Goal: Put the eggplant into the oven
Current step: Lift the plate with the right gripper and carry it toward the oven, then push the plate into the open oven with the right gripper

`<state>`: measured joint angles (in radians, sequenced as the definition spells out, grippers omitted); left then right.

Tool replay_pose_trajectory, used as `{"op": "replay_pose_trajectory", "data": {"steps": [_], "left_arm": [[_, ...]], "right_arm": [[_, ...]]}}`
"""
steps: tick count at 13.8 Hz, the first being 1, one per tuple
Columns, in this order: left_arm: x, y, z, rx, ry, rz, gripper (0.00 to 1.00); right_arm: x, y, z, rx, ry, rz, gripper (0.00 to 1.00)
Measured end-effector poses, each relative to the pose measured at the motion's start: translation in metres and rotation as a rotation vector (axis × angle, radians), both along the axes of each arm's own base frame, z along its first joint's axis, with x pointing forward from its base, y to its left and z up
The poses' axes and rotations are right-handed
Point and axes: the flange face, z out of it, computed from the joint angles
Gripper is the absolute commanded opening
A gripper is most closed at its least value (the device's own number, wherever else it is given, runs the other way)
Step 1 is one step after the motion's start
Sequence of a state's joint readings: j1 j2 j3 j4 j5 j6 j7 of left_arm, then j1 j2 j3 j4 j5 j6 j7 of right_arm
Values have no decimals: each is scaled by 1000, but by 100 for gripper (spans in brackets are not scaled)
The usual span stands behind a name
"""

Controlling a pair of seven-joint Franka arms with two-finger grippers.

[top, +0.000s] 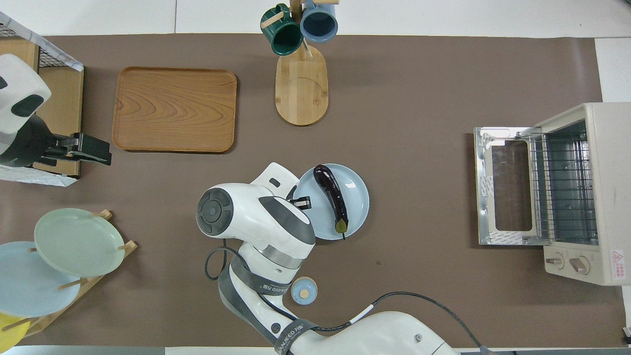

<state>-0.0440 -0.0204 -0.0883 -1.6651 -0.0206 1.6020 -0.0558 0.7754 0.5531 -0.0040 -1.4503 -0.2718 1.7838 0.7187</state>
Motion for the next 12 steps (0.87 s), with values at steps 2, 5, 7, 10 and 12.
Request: {"op": "replay_pose_trajectory", "data": {"steps": [2, 5, 7, 10, 12], "left_arm": [[0, 0, 0, 0, 0, 0, 100], [0, 0, 0, 0, 0, 0, 100], [0, 0, 0, 0, 0, 0, 100], [0, 1, 0, 0, 0, 2, 100], [0, 4, 0, 0, 0, 7, 100]], "right_arm": [[35, -60, 39, -19, 41, 1, 0], [73, -185, 88, -3, 108, 47, 0], [72, -269, 95, 27, 119, 62, 0], [28, -324, 72, 47, 132, 69, 0], [11, -350, 62, 49, 172, 94, 0]]}}
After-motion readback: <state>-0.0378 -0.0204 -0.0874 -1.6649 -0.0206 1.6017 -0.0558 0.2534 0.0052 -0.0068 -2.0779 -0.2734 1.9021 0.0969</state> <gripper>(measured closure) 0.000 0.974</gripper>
